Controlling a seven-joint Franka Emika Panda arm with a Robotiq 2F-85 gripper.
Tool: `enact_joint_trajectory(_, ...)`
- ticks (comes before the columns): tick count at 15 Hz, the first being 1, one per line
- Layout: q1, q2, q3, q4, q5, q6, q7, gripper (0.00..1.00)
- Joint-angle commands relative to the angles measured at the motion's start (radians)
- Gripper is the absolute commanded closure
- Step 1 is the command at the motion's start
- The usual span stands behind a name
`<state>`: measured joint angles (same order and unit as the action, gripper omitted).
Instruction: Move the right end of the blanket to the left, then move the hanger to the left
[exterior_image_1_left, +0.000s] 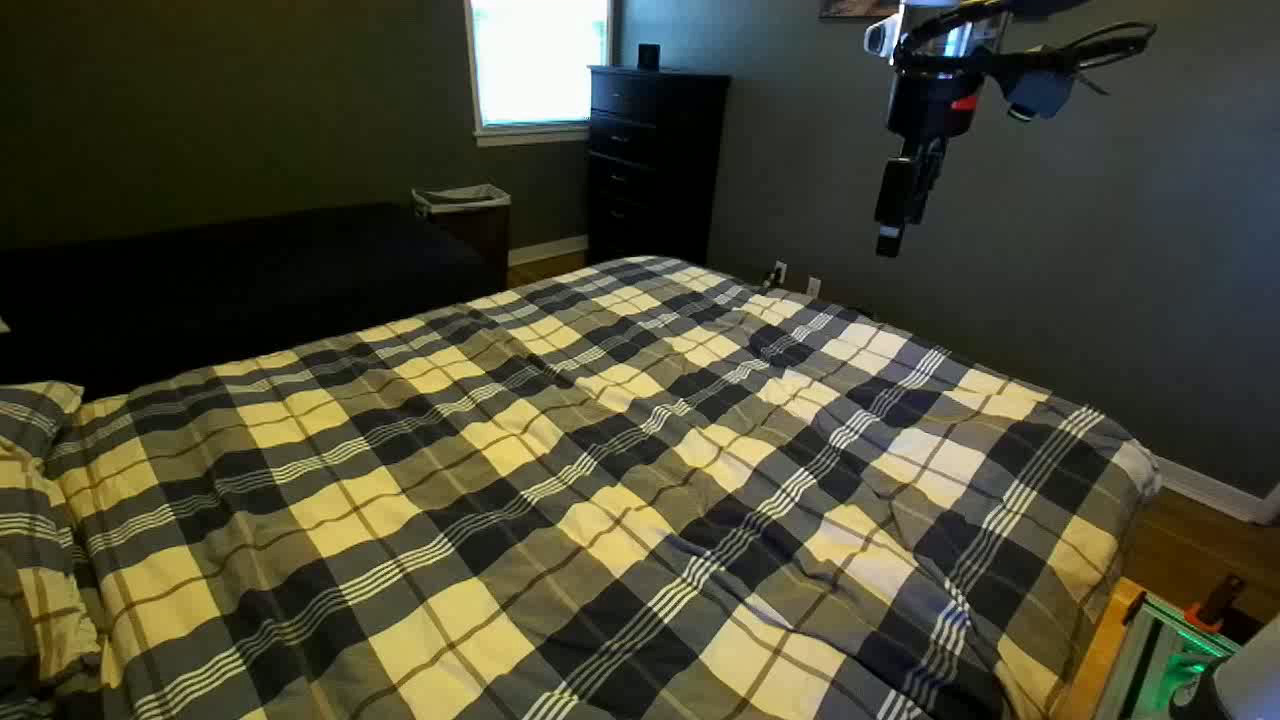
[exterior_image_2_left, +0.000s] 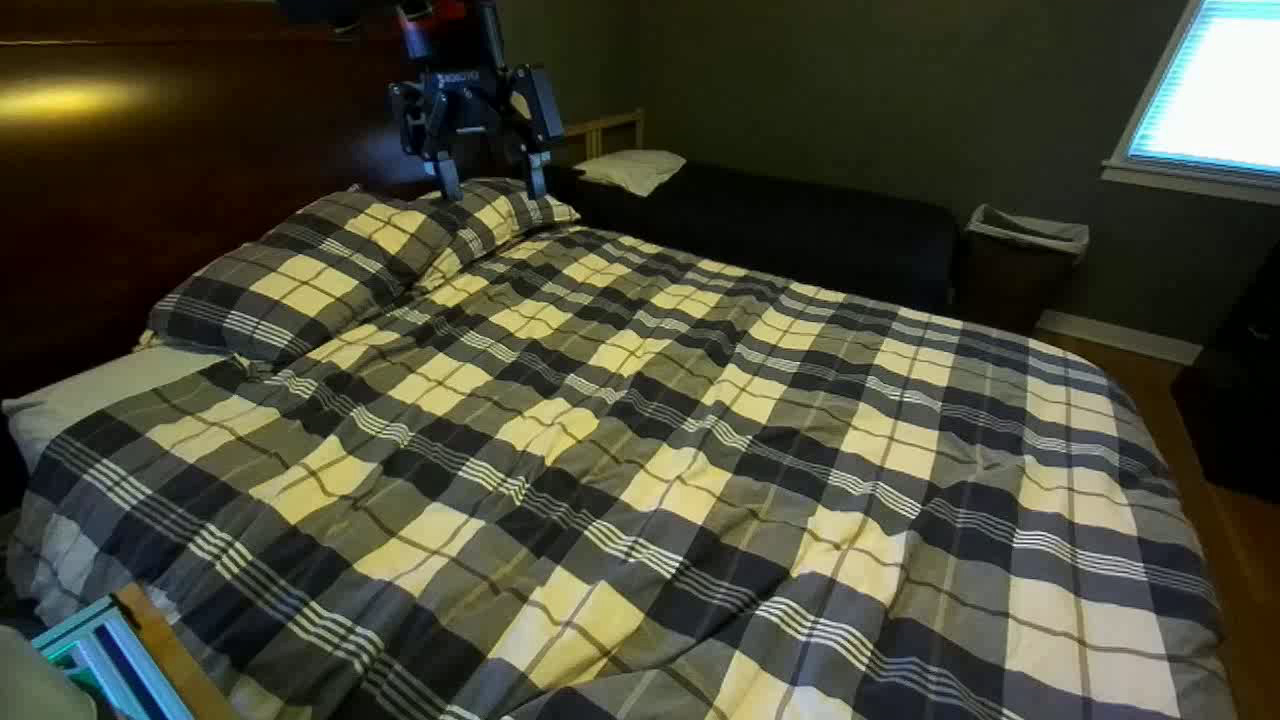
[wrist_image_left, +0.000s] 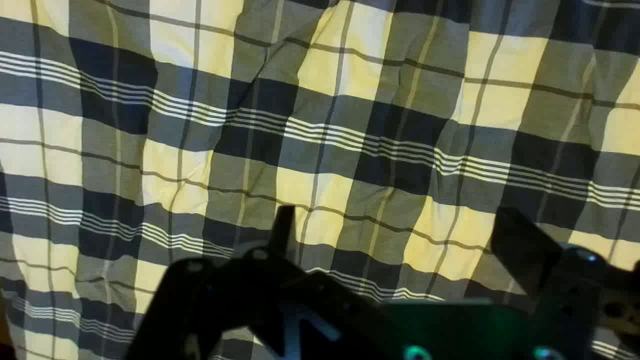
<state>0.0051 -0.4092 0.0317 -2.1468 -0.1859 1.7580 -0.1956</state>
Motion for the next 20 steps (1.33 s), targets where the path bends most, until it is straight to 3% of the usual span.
enact_joint_trajectory(1, 0.013, 0.001, -0.011, 0.002, -0.004, -0.003, 0.004, 0.00)
enact_joint_trajectory(6, 0.013, 0.001, -0.011, 0.002, -0.004, -0.003, 0.004, 0.00)
enact_joint_trajectory(9, -0.015, 0.038, -0.053, -0.009, 0.012, 0.007, 0.019, 0.00)
enact_joint_trajectory(13, -0.069, 0.050, -0.135, -0.067, 0.025, 0.044, 0.034, 0.00)
enact_joint_trajectory(20, -0.217, 0.127, -0.251, -0.189, 0.006, 0.235, 0.176, 0.00)
